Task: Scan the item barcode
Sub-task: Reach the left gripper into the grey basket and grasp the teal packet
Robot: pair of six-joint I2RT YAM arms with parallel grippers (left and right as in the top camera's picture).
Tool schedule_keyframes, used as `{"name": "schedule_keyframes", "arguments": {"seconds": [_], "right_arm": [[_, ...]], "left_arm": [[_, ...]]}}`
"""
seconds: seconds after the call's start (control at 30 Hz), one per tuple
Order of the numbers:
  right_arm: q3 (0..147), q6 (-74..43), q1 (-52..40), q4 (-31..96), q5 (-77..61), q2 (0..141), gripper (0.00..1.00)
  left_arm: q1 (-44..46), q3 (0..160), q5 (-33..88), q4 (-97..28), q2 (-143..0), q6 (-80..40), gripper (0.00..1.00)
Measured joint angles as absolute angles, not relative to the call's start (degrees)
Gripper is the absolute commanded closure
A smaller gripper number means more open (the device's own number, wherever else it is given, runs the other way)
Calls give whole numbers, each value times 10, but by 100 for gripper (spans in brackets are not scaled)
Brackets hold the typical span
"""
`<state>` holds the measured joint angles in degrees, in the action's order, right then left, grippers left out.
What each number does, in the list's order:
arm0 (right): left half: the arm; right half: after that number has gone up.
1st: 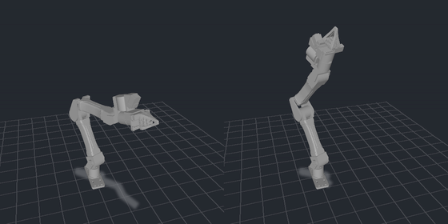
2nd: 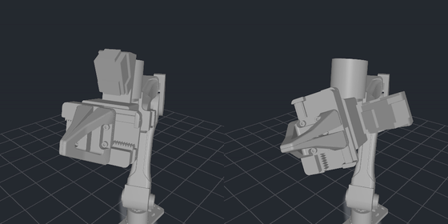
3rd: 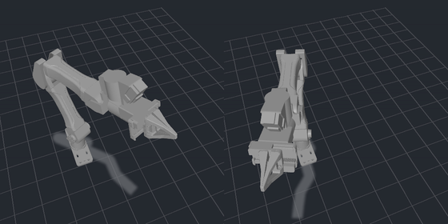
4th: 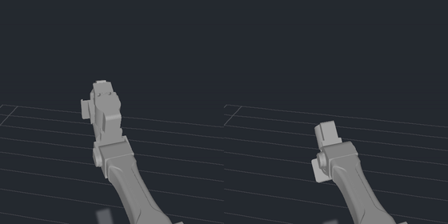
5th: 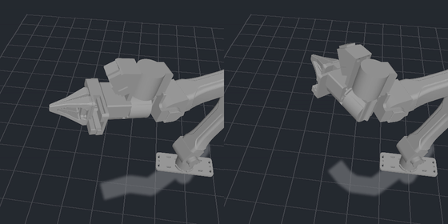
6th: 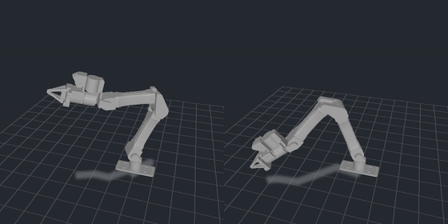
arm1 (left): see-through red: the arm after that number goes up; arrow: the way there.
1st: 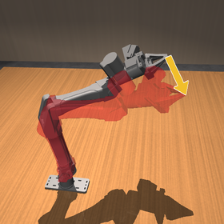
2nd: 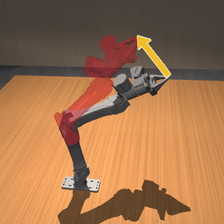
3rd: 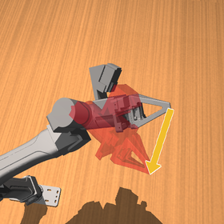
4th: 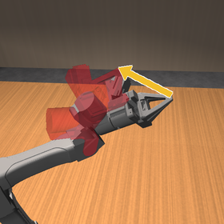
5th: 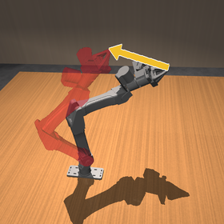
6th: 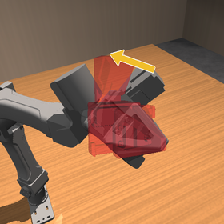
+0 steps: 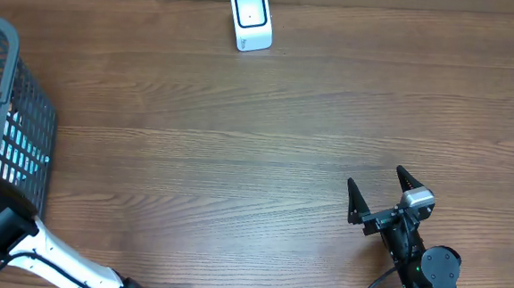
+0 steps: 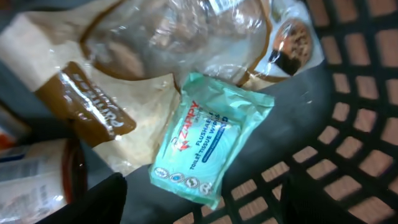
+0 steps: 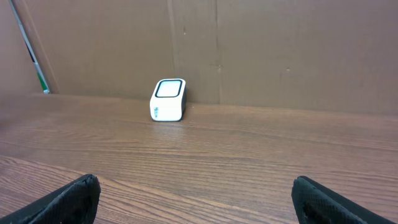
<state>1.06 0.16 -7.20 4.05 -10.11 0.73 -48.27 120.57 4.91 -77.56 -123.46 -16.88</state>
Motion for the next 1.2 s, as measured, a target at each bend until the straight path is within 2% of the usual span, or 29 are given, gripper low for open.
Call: {"name": "schedule_keyframes", "arguments": {"seconds": [0.33,0.63,0.7,0.83,0.97,1.2], "right_arm": [[11,1,-72,41,-101,7,0],[11,1,-72,41,-101,7,0],[11,2,-72,40,-101,7,0],[11,1,-72,41,-101,7,0],[11,1,-72,41,-101,7,0],[11,1,-72,40,-101,7,0]], "left_arm": [[-476,1206,34,-795,-1320,-160,35],[-430,1206,31,-780,-1360,-147,37],[-422,1206,32,-777,-1365,-146,43],[-410,1206,32,-771,-1376,-142,74],[-409,1206,27,-773,-1378,-140,96],[-413,1207,28,-783,-1378,-135,96]]}}
